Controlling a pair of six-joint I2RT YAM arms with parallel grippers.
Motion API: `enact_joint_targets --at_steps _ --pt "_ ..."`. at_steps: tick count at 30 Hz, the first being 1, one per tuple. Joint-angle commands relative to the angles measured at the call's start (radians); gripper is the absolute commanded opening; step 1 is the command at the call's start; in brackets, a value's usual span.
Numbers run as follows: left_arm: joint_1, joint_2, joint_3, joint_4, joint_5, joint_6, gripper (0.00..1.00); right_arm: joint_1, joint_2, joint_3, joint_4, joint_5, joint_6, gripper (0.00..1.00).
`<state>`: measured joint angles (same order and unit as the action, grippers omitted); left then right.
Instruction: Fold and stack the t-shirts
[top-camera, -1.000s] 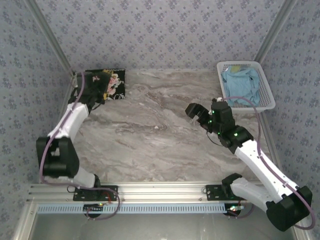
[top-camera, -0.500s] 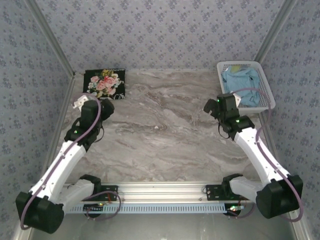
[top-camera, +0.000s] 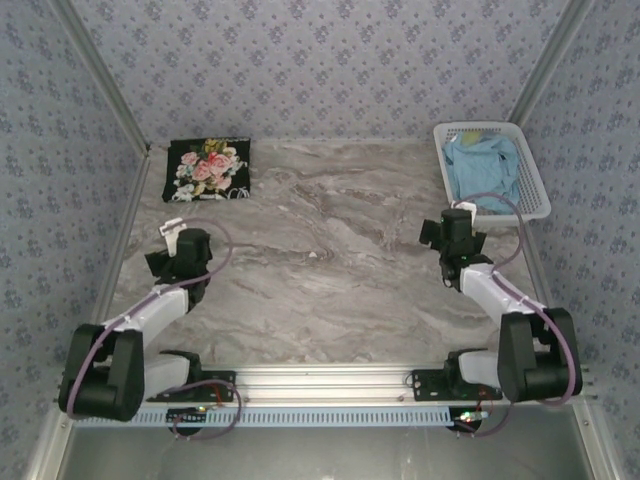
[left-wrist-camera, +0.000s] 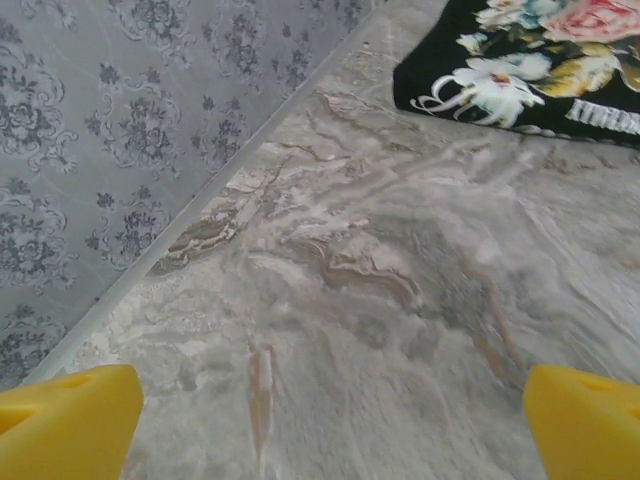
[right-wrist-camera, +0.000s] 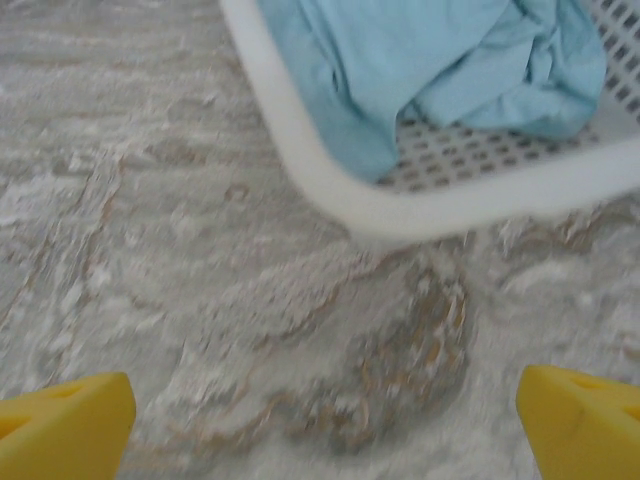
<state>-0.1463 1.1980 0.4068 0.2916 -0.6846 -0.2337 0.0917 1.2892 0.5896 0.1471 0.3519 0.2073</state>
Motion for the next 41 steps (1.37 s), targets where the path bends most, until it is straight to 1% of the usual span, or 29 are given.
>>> enact_joint_targets --at_steps 1,2,3,6,7,8,9,11,12,13,14,15,17,18,19,20,21,22,23,24,26,31,32,35,37,41 --pt "0.038 0.062 -0.059 0.398 0.208 0.163 0.98 -0.042 0.062 -0.031 0.194 -0.007 -0.075 1.00" --pt "0.050 0.093 -0.043 0.398 0.251 0.170 0.98 -0.051 0.080 -0.038 0.233 -0.021 -0.096 1.00" --pt "0.051 0.135 -0.024 0.400 0.257 0.178 0.98 -0.056 0.103 -0.034 0.255 -0.021 -0.112 1.00" --pt "0.067 0.231 -0.038 0.520 0.289 0.195 0.98 -0.084 0.167 -0.065 0.386 -0.070 -0.151 1.00" --pt "0.069 0.267 -0.043 0.564 0.285 0.189 0.98 -0.097 0.183 -0.080 0.407 -0.089 -0.120 1.00" --pt "0.068 0.283 -0.038 0.590 0.294 0.201 0.98 -0.102 0.196 -0.102 0.452 -0.102 -0.119 1.00" --pt "0.068 0.275 -0.020 0.530 0.311 0.198 0.98 -0.101 0.209 -0.131 0.543 -0.109 -0.172 1.00" --pt "0.073 0.278 -0.041 0.569 0.330 0.202 0.98 -0.091 0.207 -0.163 0.580 -0.134 -0.171 1.00" --pt "0.074 0.278 -0.073 0.619 0.356 0.207 0.98 -0.088 0.208 -0.197 0.630 -0.153 -0.166 1.00" --pt "0.073 0.311 -0.130 0.736 0.397 0.220 0.98 -0.089 0.227 -0.243 0.714 -0.159 -0.161 1.00" --pt "0.074 0.365 -0.172 0.906 0.429 0.248 0.98 -0.089 0.265 -0.293 0.853 -0.161 -0.205 1.00" --pt "0.054 0.375 -0.196 0.974 0.417 0.271 0.98 -0.084 0.277 -0.326 0.965 -0.148 -0.220 1.00" --pt "0.044 0.328 -0.172 0.852 0.415 0.271 0.98 -0.083 0.233 -0.328 0.902 -0.148 -0.173 1.00" --pt "0.051 0.342 -0.137 0.817 0.406 0.266 0.98 -0.081 0.252 -0.320 0.917 -0.145 -0.178 1.00" --pt "0.054 0.342 -0.091 0.739 0.367 0.247 0.98 -0.081 0.269 -0.300 0.918 -0.145 -0.218 1.00" --pt "0.070 0.335 -0.044 0.625 0.344 0.212 0.98 -0.081 0.260 -0.267 0.844 -0.141 -0.208 1.00" --pt "0.119 0.337 -0.013 0.565 0.415 0.174 0.98 -0.086 0.246 -0.225 0.717 -0.132 -0.159 1.00" --pt "0.152 0.329 -0.023 0.562 0.451 0.144 0.98 -0.093 0.249 -0.230 0.739 -0.151 -0.152 1.00" --pt "0.146 0.334 -0.026 0.580 0.435 0.149 0.98 -0.093 0.259 -0.239 0.770 -0.142 -0.186 1.00" --pt "0.143 0.333 -0.022 0.571 0.433 0.150 0.98 -0.090 0.261 -0.236 0.761 -0.131 -0.200 1.00" --pt "0.142 0.334 -0.022 0.573 0.432 0.152 0.98 -0.090 0.256 -0.233 0.751 -0.134 -0.170 1.00" --pt "0.137 0.334 -0.019 0.568 0.428 0.160 0.98 -0.089 0.254 -0.242 0.774 -0.142 -0.186 1.00" --pt "0.137 0.333 -0.020 0.569 0.428 0.160 0.98 -0.089 0.255 -0.240 0.775 -0.124 -0.191 1.00" --pt "0.137 0.333 -0.019 0.569 0.428 0.160 0.98 -0.085 0.257 -0.240 0.778 -0.121 -0.194 1.00" --pt "0.136 0.333 -0.019 0.569 0.428 0.160 0.98 -0.092 0.255 -0.227 0.760 -0.177 -0.190 1.00" --pt "0.136 0.333 -0.019 0.568 0.428 0.161 0.98 -0.092 0.254 -0.234 0.773 -0.174 -0.192 1.00"
